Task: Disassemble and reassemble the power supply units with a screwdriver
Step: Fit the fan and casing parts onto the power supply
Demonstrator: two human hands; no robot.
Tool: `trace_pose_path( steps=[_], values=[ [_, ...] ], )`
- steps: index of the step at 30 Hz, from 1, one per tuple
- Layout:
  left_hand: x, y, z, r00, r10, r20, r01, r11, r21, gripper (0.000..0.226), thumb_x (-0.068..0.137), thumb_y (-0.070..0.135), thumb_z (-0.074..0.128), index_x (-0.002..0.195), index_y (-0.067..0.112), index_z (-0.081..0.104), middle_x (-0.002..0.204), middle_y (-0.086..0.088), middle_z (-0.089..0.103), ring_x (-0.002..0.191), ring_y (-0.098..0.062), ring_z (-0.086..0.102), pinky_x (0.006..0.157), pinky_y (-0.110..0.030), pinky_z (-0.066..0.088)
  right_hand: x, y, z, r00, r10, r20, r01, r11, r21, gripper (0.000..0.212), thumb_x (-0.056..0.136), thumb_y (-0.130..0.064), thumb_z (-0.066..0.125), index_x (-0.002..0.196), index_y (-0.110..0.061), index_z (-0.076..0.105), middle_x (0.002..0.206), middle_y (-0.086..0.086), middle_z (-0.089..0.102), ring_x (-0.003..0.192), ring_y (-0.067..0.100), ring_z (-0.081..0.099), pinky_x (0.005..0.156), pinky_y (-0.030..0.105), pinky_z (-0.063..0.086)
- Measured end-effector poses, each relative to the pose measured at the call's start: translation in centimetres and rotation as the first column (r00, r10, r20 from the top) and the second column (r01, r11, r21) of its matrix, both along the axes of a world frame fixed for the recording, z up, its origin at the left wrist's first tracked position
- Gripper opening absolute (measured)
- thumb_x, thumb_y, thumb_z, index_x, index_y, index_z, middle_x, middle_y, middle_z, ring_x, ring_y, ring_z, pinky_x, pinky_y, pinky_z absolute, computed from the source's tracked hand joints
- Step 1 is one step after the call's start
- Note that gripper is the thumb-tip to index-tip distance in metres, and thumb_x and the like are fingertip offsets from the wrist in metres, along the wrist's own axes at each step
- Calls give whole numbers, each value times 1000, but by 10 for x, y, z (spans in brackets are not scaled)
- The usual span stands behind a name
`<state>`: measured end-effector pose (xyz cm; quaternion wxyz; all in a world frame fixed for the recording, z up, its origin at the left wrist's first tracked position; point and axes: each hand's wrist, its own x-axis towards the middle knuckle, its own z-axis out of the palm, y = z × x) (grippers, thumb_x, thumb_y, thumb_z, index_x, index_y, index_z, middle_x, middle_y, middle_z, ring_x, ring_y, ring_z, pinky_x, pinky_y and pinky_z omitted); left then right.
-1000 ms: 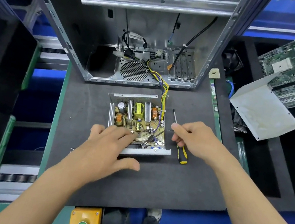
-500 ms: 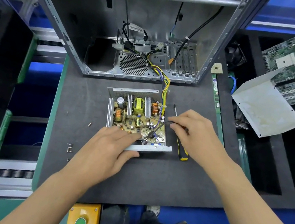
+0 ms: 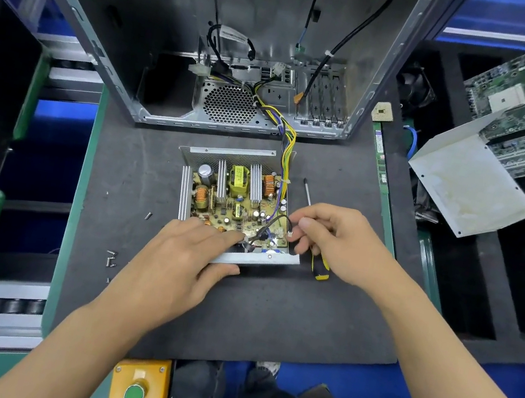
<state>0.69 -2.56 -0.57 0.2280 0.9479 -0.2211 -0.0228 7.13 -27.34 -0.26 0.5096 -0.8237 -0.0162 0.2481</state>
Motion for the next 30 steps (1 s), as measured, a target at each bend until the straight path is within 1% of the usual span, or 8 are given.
trace_pose_path(
  steps=[5, 9, 12, 16, 20, 22, 25, 30],
  values=[
    [0, 1, 0, 1000, 1, 1, -1, 1000, 5, 50, 95, 44, 47, 124, 8, 68, 92, 0, 69, 80, -25, 60, 78, -37, 48, 1, 1, 1, 999, -34, -41, 35, 999, 27, 16, 92, -13, 67, 90, -29, 71, 78, -8, 75, 71, 8, 72, 59, 9, 45],
    [-2, 1, 2, 999, 15, 34, -15, 1000, 13, 52, 93, 46, 50, 127, 10, 67, 92, 2, 70, 82, -19, 57, 80, -28, 42, 5, 2, 3, 971, 85, 221, -28, 968, -251, 11, 86, -20, 75, 83, -31, 73, 76, -12, 69, 70, -4, 62, 68, 5, 42],
    [-6, 7, -1, 994, 105, 19, -104, 992, -66, 46, 90, 53, 58, 118, 17, 68, 104, 6, 68, 94, -11, 57, 87, -25, 45, 7, 6, 6, 913, 142, 382, -14, 948, -318, 6, 87, -18, 74, 90, -23, 76, 83, -12, 64, 75, -4, 56, 70, 4, 37],
    [-14, 9, -11, 981, 146, 132, -126, 981, -147, 40, 91, 45, 62, 108, 11, 73, 103, 1, 68, 88, -22, 66, 83, -34, 52, 7, 8, 5, 923, 155, 352, -38, 948, -316, 11, 89, -15, 71, 96, -23, 75, 82, -19, 66, 81, -3, 59, 72, 3, 39],
    [-21, 8, -17, 966, 189, 176, -151, 966, -212, 37, 94, 36, 65, 115, 8, 74, 109, -3, 64, 99, -22, 59, 92, -27, 45, 2, 9, -2, 925, 146, 349, -30, 948, -318, 11, 86, -11, 74, 90, -21, 75, 80, -22, 68, 79, -5, 62, 71, 1, 40],
    [-21, 10, -19, 962, 191, 194, -145, 963, -225, 35, 94, 33, 67, 117, 8, 73, 105, -2, 63, 97, -24, 54, 93, -23, 41, -2, 10, -7, 947, 100, 306, -12, 960, -279, 14, 85, -9, 74, 86, -24, 74, 75, -23, 68, 78, -6, 64, 71, 1, 42],
    [-20, 12, -22, 959, 195, 207, -143, 959, -243, 34, 93, 32, 69, 117, 9, 73, 98, -2, 64, 88, -25, 56, 87, -24, 42, -7, 11, -13, 973, -7, 229, 46, 985, -168, 22, 85, -8, 73, 84, -29, 71, 77, -18, 71, 76, 3, 68, 71, 9, 49],
    [-20, 12, -28, 950, 206, 234, -137, 950, -282, 32, 93, 30, 70, 117, 9, 73, 98, -2, 63, 86, -25, 57, 87, -21, 41, -13, 14, -19, 974, -119, 193, 130, 991, -43, 23, 86, -9, 71, 83, -32, 71, 81, -10, 73, 79, 12, 70, 76, 23, 54]
  ],
)
